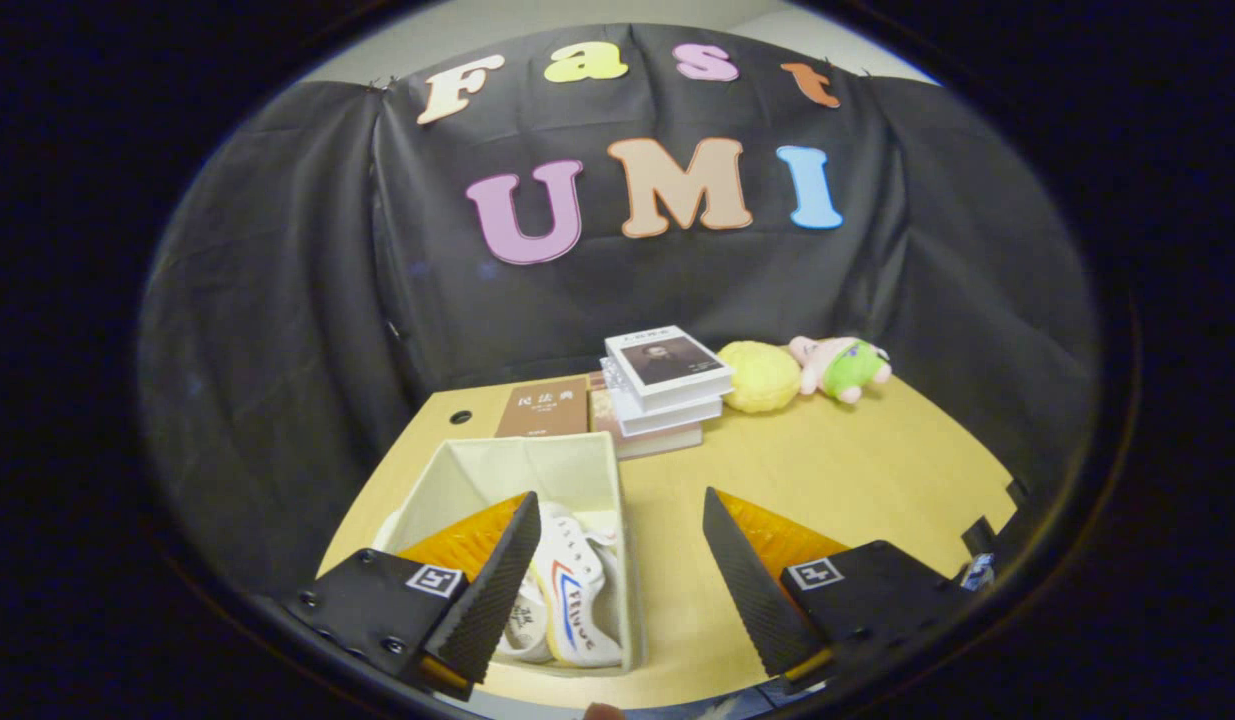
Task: Open the storage box then place both shoes into the box .Put the left shoe in first, then the right shoe, with the right side of both shoes facing outward in a uniform manner.
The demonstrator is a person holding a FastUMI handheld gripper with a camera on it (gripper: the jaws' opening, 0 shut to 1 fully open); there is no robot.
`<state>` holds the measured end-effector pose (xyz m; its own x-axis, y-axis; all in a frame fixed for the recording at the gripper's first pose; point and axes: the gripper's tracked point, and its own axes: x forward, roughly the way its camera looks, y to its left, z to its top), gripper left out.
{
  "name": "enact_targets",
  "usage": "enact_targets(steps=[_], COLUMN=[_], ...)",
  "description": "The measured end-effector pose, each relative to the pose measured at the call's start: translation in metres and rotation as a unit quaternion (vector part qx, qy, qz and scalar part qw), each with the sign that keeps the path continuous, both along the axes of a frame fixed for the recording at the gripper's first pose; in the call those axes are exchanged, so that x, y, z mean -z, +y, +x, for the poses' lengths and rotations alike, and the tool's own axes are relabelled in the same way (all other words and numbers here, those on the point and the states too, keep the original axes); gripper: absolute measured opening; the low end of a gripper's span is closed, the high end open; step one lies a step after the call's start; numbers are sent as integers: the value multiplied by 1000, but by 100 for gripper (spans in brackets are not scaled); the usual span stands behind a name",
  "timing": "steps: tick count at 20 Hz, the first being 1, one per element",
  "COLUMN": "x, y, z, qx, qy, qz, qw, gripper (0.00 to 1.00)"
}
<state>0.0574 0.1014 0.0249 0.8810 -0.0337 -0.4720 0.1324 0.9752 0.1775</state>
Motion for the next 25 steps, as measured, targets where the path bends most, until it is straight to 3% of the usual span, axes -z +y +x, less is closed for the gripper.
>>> enact_targets(steps=[5,11,17,25], x=[11,13,-2,44], y=[-55,-97,-82,-97], z=[-33,-62,-65,-54], qx=[27,11,-16,-22], qy=[-68,-176,-272,-249], qz=[-67,-112,-52,-57], qw=[995,978,961,967], gripper=[100,100,100,100])
